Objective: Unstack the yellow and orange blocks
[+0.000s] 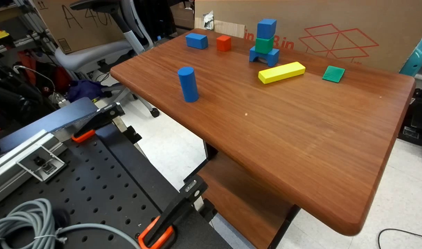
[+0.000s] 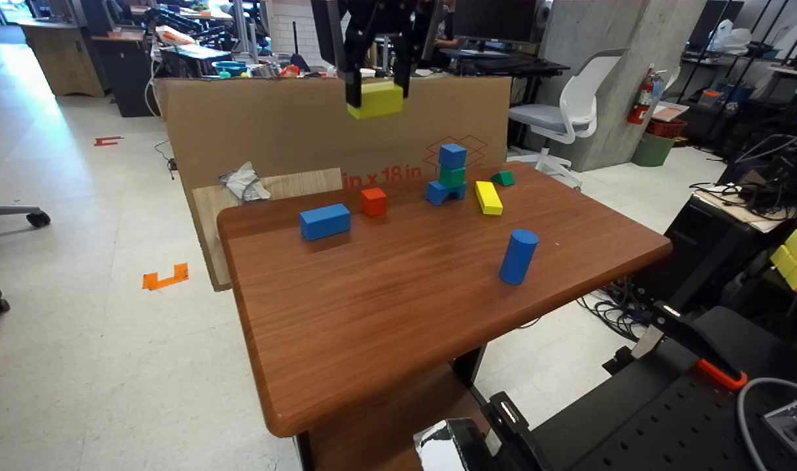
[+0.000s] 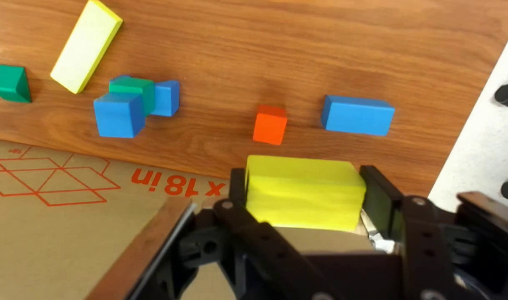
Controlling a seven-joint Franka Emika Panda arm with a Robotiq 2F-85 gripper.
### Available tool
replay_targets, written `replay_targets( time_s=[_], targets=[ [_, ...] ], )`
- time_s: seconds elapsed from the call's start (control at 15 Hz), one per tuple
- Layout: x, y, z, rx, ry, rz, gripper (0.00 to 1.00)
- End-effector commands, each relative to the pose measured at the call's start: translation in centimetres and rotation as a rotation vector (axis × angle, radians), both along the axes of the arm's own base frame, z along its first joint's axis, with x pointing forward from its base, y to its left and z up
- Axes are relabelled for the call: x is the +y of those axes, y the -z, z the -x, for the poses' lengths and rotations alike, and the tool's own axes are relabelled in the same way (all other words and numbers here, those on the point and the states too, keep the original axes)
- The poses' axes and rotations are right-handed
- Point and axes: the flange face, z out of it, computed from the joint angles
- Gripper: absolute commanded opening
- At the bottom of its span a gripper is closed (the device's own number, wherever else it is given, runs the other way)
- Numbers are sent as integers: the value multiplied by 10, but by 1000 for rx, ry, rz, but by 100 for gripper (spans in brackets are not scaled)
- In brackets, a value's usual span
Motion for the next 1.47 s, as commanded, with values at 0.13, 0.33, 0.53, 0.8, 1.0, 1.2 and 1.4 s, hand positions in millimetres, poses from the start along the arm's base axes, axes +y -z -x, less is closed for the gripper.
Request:
replay_targets(
  time_s=[0.13,0.33,0.53,0.8,1.0,1.2,1.4],
  targets=[
    [18,7,57,62,-13,-12,43],
    [35,22,86,93,-18,-13,43],
    [49,36,107,111,-17,-11,43],
    [58,64,128,125,6,-12,43],
    [56,86,142,127,29,-12,43],
    [55,109,156,132,35,-28,43],
    [51,127,162,127,34,-25,43]
  ],
)
